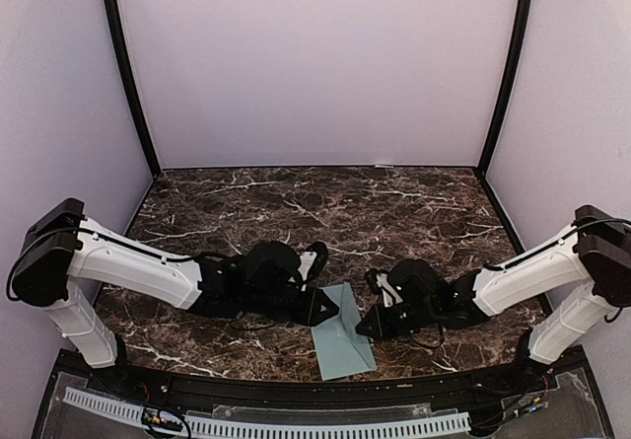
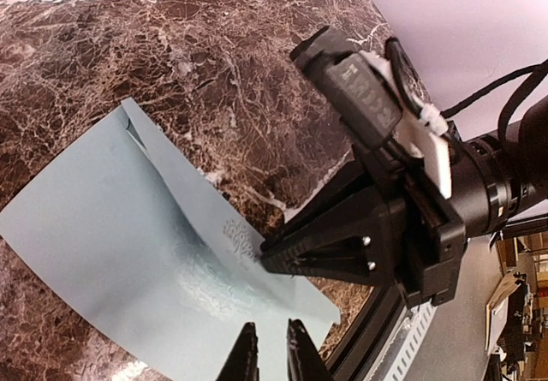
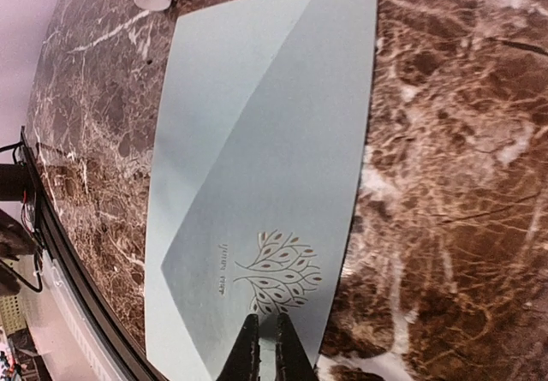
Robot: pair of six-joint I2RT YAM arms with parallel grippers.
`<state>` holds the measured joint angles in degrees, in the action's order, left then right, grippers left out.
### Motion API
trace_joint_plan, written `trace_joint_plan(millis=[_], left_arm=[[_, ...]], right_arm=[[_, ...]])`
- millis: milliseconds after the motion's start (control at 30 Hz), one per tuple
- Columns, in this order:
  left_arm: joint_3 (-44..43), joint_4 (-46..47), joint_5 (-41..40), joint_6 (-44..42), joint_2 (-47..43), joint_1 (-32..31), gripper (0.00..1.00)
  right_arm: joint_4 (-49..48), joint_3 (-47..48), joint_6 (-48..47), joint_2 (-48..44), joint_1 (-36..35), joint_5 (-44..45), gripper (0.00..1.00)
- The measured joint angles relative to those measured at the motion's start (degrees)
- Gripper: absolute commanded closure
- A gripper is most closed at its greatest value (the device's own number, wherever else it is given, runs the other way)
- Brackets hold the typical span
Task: Place the letter into the envelope and seal it
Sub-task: Seal the envelope flap on the envelope.
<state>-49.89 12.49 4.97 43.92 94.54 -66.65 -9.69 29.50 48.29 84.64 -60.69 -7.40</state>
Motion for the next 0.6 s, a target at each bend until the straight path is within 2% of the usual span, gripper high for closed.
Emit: trace_joint_plan(millis=[267, 600], left_arm=[[-0.55, 2.23, 0.90, 0.24, 1.46, 0.02, 0.88], [-0.76, 7.67, 4.70, 1.31, 9.16, 0.61, 0.90]], right_arm=[[-2.49, 2.14, -0.85, 4.35, -1.70, -3.26, 0.96], [-4.09, 2.82, -0.72, 6.80, -2.14, -3.58, 0.97]])
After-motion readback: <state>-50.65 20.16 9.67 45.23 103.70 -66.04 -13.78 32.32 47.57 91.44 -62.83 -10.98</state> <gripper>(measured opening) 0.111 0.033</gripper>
